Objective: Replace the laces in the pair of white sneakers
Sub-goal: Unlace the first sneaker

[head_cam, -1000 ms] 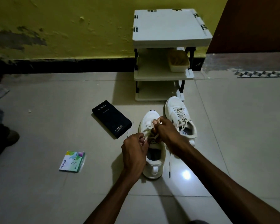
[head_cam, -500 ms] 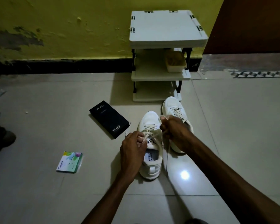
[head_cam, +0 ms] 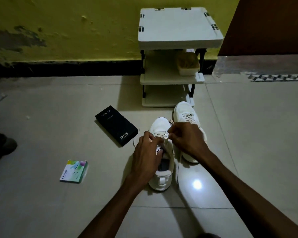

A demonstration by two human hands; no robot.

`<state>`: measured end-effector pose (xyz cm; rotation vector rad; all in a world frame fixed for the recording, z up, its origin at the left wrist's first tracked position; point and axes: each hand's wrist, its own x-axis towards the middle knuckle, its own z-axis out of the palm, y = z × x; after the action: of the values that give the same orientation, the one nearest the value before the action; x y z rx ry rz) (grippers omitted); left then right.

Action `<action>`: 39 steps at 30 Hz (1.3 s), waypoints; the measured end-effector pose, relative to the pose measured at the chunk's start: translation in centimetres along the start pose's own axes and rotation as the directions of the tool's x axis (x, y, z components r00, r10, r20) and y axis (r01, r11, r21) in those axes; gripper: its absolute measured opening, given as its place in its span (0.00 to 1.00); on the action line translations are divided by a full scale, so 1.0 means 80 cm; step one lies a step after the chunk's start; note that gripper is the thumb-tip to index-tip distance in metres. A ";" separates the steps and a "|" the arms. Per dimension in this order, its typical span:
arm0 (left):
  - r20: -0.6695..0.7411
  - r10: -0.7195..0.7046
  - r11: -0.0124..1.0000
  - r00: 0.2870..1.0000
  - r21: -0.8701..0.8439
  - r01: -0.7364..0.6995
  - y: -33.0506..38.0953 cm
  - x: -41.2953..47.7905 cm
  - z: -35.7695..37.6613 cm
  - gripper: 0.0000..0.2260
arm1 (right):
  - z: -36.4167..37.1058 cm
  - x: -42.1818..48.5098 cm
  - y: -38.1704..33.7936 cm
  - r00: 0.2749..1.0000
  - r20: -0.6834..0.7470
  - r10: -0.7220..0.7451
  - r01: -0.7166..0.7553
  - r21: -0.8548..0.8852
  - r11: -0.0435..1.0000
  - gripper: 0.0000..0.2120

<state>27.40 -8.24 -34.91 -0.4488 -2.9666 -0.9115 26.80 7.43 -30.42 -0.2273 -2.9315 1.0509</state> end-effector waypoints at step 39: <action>0.050 -0.136 0.951 0.990 -0.275 0.144 0.015 0.044 -0.048 0.13 | 0.039 -0.030 0.007 0.982 -0.032 0.186 -0.182 0.114 0.977 0.16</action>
<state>24.06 -8.46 -30.70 -0.2570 -2.9367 -1.3582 29.01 5.56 -33.14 -0.5202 -2.8471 1.2095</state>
